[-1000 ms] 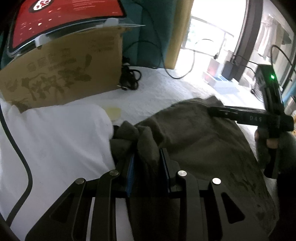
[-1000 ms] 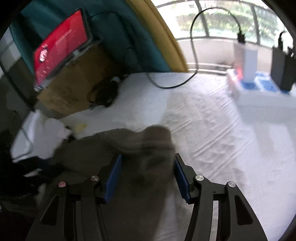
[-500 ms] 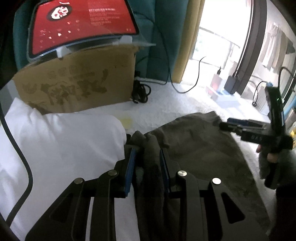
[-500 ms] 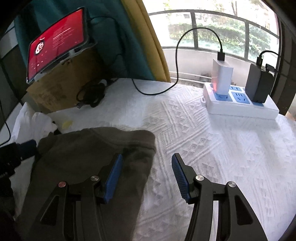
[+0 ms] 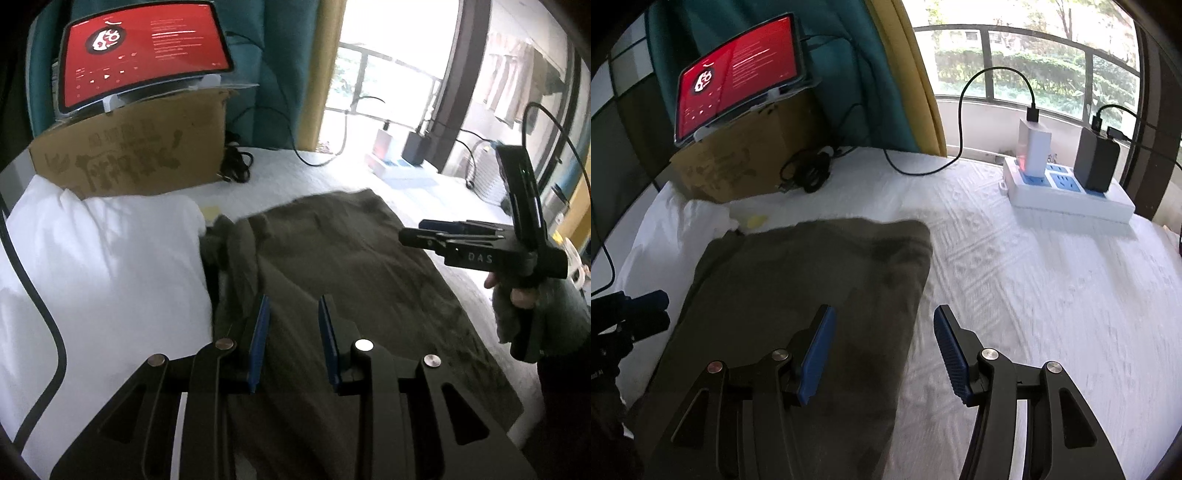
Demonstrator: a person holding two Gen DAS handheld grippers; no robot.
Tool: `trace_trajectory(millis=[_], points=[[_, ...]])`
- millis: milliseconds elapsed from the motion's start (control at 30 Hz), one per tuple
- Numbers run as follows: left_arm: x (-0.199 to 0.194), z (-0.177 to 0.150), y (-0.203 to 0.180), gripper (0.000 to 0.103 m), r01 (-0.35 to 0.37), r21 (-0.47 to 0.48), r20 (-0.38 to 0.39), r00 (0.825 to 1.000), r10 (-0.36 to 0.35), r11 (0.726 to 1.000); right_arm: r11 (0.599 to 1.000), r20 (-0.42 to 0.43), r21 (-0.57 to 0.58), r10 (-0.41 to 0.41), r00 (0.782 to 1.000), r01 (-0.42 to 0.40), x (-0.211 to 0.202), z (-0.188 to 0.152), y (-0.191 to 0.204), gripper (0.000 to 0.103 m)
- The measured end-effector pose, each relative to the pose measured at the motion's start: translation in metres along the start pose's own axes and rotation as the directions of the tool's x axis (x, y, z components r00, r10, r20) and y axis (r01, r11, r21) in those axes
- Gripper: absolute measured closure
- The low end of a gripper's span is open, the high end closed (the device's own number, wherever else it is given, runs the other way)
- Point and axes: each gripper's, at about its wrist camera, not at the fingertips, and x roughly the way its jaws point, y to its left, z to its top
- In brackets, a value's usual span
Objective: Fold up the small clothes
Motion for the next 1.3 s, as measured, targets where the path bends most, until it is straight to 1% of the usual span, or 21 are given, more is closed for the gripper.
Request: trace_trajectory(millis=[200, 267, 300, 367, 500, 533, 633, 733, 800, 867, 967, 1067, 1133, 1300], points=[[-0.008, -0.016, -0.014, 0.075, 0.02, 0.035, -0.02, 1.0, -0.02, 0.999, 1.0, -0.009, -0.009, 0.009, 1.0, -0.009, -0.011, -0.018, 0.008, 0.045], [-0.008, -0.022, -0.018, 0.07, 0.027, 0.043, -0.04, 0.999, -0.026, 0.999, 1.0, -0.01, -0.015, 0.012, 1.0, -0.012, -0.015, -0.024, 0.016, 0.045], [-0.007, -0.026, -0.019, 0.07, 0.027, 0.047, -0.052, 0.998, -0.025, 0.999, 1.0, -0.011, -0.017, 0.013, 1.0, -0.013, -0.017, -0.027, 0.018, 0.045], [-0.003, -0.033, -0.022, 0.07, 0.017, 0.054, -0.084, 0.996, -0.013, 0.998, 1.0, -0.014, -0.02, 0.017, 1.0, -0.017, -0.021, -0.032, 0.024, 0.045], [0.002, -0.045, -0.023, 0.07, -0.021, 0.059, -0.113, 0.993, 0.027, 0.998, 0.999, -0.023, -0.027, 0.032, 0.999, -0.032, -0.028, -0.043, 0.034, 0.045], [0.003, -0.048, -0.021, 0.069, -0.024, 0.055, -0.112, 0.993, 0.03, 0.998, 0.999, -0.025, -0.027, 0.034, 0.999, -0.034, -0.03, -0.046, 0.036, 0.045], [0.005, -0.055, -0.012, 0.069, 0.0, 0.027, -0.093, 0.996, 0.003, 1.0, 0.999, -0.031, -0.029, 0.033, 0.999, -0.034, -0.033, -0.053, 0.038, 0.045], [0.001, -0.057, -0.013, 0.066, -0.016, 0.036, -0.084, 0.996, 0.019, 0.999, 0.999, -0.037, -0.034, 0.027, 0.999, -0.028, -0.035, -0.061, 0.038, 0.045], [-0.001, -0.06, -0.012, 0.066, -0.023, 0.037, -0.077, 0.997, 0.026, 0.999, 0.999, -0.043, -0.045, 0.005, 0.999, -0.007, -0.036, -0.068, 0.038, 0.045], [0.0, -0.06, -0.009, 0.058, -0.042, 0.032, -0.079, 0.996, 0.044, 0.999, 0.999, -0.047, -0.041, -0.016, 0.999, 0.014, -0.037, -0.075, 0.033, 0.045], [-0.003, -0.061, -0.004, 0.058, -0.033, 0.013, -0.078, 0.996, 0.034, 0.999, 0.999, -0.046, -0.028, -0.028, 0.999, 0.027, -0.042, -0.083, 0.026, 0.045], [-0.008, -0.061, -0.008, 0.058, -0.056, 0.014, -0.079, 0.995, 0.057, 0.998, 0.999, -0.038, -0.025, -0.042, 0.998, 0.041, -0.05, -0.089, 0.021, 0.045], [-0.015, -0.062, -0.011, 0.058, -0.063, 0.02, -0.066, 0.996, 0.064, 0.998, 0.998, -0.03, -0.028, -0.055, 0.998, 0.054, -0.056, -0.093, 0.02, 0.045], [-0.034, -0.066, -0.027, 0.058, -0.031, 0.041, -0.03, 0.999, 0.032, 0.999, 0.998, -0.007, -0.033, -0.06, 0.998, 0.059, -0.074, -0.099, 0.021, 0.045]])
